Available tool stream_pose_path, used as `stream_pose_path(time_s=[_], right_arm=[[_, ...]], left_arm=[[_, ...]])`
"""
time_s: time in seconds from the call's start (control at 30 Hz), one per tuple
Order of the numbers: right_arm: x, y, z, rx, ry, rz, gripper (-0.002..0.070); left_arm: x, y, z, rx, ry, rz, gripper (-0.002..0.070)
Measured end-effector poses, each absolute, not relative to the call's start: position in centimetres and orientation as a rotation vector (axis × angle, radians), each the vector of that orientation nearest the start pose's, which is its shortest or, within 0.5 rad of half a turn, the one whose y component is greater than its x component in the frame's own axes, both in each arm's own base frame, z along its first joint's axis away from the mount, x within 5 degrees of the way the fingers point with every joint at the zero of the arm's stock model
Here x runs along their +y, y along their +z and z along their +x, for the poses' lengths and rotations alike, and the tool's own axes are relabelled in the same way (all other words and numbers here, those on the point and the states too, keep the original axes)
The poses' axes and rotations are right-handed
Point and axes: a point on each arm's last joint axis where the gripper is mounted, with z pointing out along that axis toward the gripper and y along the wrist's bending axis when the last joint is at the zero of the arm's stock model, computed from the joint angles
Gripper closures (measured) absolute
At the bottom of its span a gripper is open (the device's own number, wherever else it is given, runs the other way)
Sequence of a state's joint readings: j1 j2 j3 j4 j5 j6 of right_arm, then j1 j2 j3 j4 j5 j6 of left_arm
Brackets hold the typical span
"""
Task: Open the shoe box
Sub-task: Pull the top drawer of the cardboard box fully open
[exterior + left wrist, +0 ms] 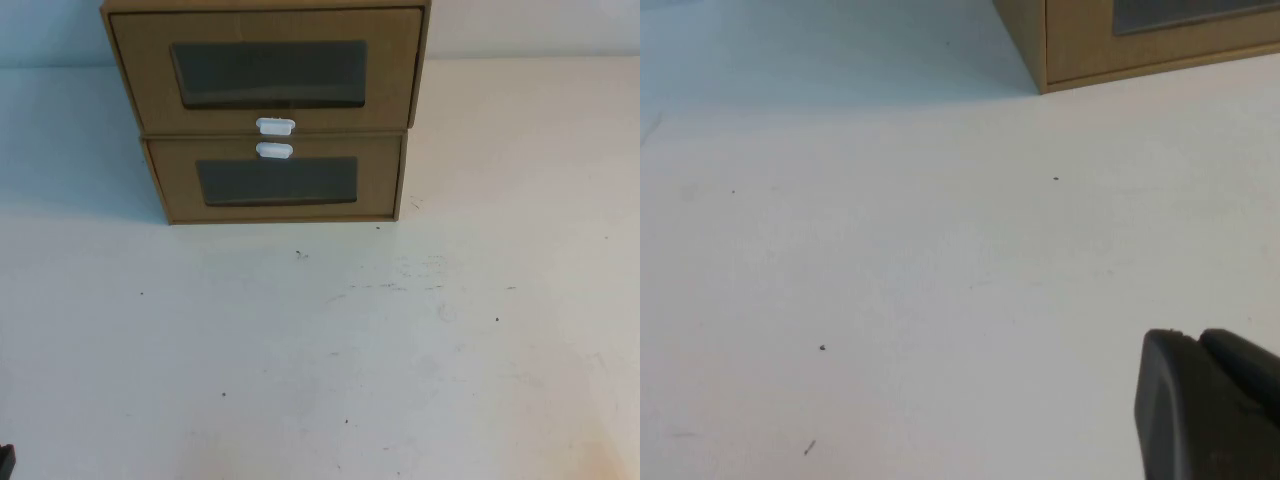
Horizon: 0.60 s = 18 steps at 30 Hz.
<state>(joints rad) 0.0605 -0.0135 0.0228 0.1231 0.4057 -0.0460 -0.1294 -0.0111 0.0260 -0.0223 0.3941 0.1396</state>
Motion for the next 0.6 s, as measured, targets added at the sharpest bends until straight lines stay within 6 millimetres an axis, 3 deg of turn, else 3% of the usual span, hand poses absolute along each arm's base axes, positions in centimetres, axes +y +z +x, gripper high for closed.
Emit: stream_pose_path(time_s=[0.4,0.6], right_arm=[[0.76,17.01,5.11,1.897,0.134,-0.026,0.0692],[0.76,17.01,5.11,1.897,0.134,-0.026,0.0692]], left_arm=[[-0.74,17.14,5.20,1.857,-0.010,0.240,0.0678],[-0.97,17.19,5.18,1.860,-0.093,0.177,0.0678]])
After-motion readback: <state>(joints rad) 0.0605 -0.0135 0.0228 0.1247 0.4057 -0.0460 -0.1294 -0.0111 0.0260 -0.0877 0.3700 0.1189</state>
